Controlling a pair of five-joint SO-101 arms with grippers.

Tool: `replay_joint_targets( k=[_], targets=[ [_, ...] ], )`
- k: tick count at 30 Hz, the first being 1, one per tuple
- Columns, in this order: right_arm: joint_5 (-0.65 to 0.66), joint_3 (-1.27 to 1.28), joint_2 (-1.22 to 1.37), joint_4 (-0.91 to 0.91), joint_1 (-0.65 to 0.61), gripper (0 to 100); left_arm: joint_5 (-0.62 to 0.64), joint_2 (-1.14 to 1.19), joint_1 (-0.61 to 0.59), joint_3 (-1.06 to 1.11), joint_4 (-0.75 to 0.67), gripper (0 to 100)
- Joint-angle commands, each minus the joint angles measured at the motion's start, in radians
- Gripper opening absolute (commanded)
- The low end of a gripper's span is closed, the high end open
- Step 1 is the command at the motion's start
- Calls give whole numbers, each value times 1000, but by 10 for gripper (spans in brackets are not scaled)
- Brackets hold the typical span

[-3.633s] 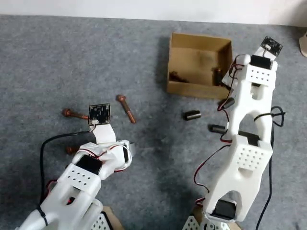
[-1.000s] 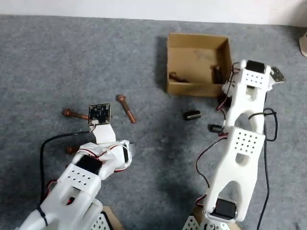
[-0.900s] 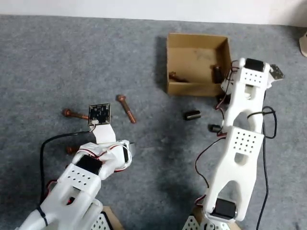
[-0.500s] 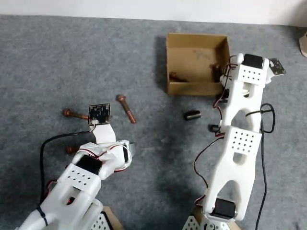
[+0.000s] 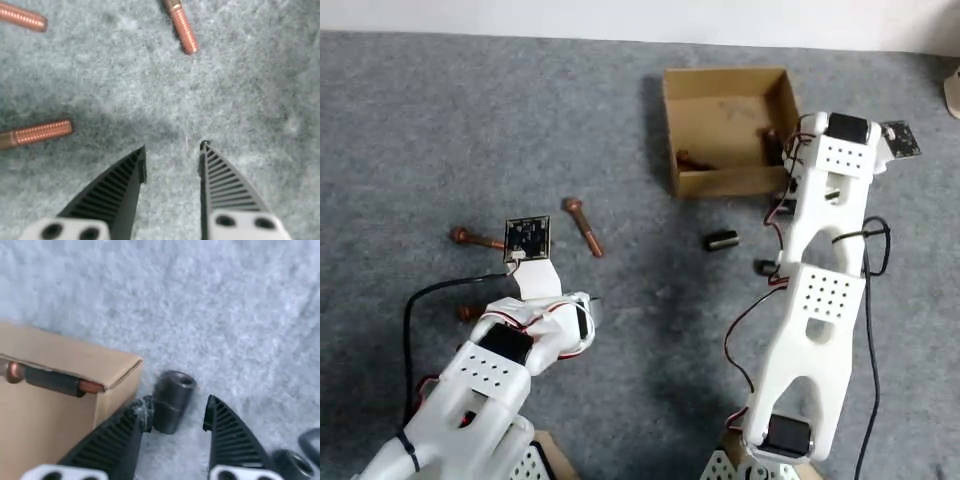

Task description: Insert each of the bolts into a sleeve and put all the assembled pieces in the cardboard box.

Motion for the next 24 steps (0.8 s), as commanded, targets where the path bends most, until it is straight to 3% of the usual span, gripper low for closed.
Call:
replay_joint_targets(
  k=[1,7,10,12,14,18,24],
  targets=[
    [-8,21,47,-56,-21,173,2,-12,-2,-8,-15,168],
    [-8,-45,127,-31,-25,160,2,-12,-2,-8,-15,168],
    [-3,-68,136,-22,-24,63,2,-12,-2,-8,-15,168],
    [98,-74,134,-36,-27,1,2,-12,-2,-8,-15,168],
    [203,-74,127,-42,-42,7,2,-12,-5,-8,-15,168],
    [272,-166,125,24,-51,5,3,-12,-8,-8,-15,168],
    [387,-509,124,188,-70,5,8,-12,-8,-21,-12,168]
  ],
)
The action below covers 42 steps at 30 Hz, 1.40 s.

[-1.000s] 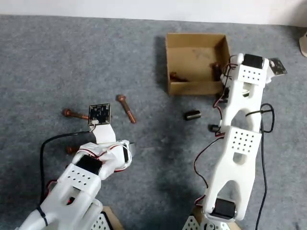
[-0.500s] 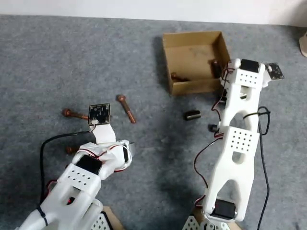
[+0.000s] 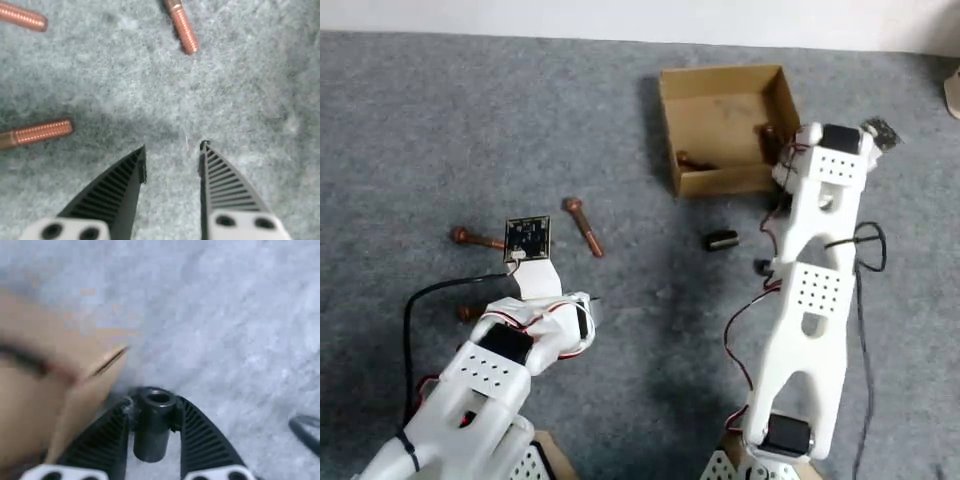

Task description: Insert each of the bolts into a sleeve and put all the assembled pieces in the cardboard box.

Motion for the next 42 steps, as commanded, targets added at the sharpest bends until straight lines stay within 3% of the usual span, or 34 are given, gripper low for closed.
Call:
replay_joint_targets(
  k=[1,11,17,27,42],
  targets=[
    [101,-206,-28,35,-38,5,9,-12,-7,-30,-11,168],
    [196,171,-124,35,-18,5,114,-7,-12,-102,95,156],
    [270,475,-332,35,-42,5,117,-5,-70,-127,95,4],
    [387,889,-679,28,-44,5,166,-5,-139,-154,97,17],
    [486,1110,-762,27,-88,5,209,-4,-272,-220,153,17]
  ],
)
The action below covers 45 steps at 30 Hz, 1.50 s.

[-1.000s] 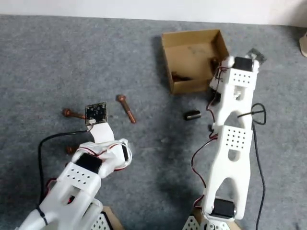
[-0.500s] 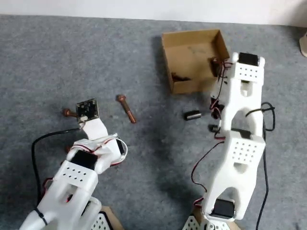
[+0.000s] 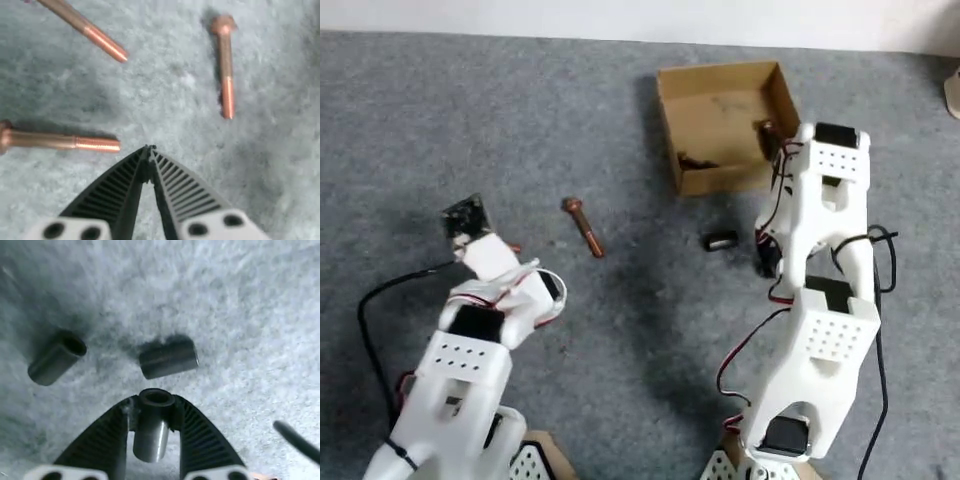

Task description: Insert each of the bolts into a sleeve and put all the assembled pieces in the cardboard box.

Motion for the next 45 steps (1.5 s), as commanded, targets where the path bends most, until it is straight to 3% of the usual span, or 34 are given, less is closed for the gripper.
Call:
replay_joint_targets(
  k=[1,5,16,19,23,29,34,40,45],
  targets=[
    [52,19,-73,13,-62,5,23,-2,-50,-79,60,17],
    [61,38,-74,13,-82,5,21,-2,-51,-79,80,17],
    [347,117,-76,13,-104,5,-14,-2,-47,-88,74,20],
    [362,134,-76,12,-114,5,-9,12,-48,-114,78,21],
    [393,139,-76,12,-114,5,-8,179,-51,-246,104,21],
    [404,154,-137,4,-111,5,63,593,-47,-585,281,21],
    [402,369,-340,-124,-124,5,100,840,-25,-842,433,21],
    [404,708,-641,-308,-157,5,147,943,39,-986,466,21],
    [404,857,-734,-349,-159,5,146,947,88,-1020,451,56]
  ],
)
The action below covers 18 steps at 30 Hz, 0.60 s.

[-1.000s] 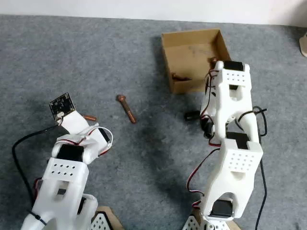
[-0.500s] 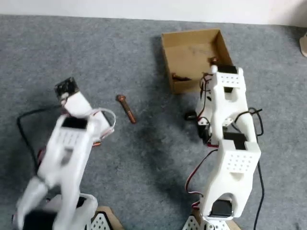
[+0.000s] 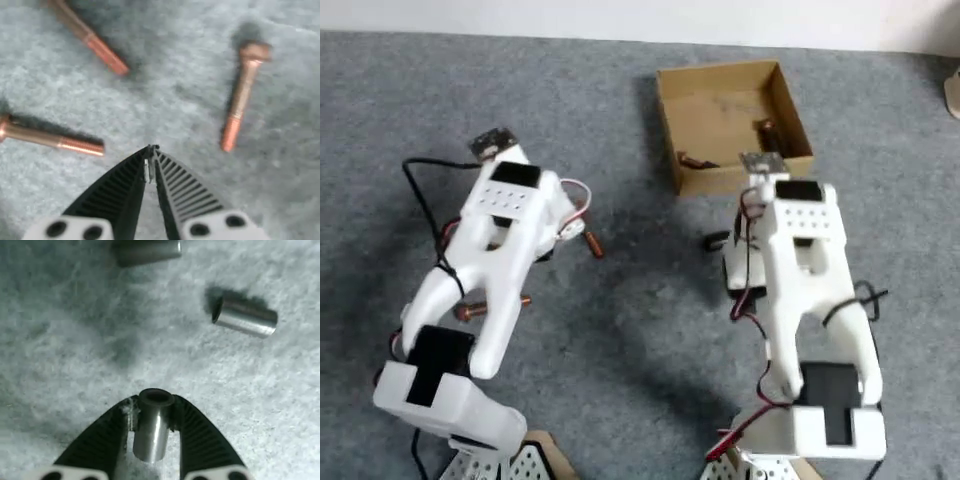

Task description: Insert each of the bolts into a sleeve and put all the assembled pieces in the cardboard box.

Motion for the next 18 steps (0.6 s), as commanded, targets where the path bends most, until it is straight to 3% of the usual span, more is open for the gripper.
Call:
replay_joint_targets(
  k=[1,5,14,18],
  targets=[
    [11,44,-87,-24,-12,5,6,-2,39,-58,-21,84],
    [8,47,-94,-21,-12,5,11,1,33,-42,-57,152],
    [9,48,-94,-25,-13,5,5,2,38,64,-315,157],
    [8,48,-93,-56,-24,5,5,77,35,56,-344,154]
  ],
)
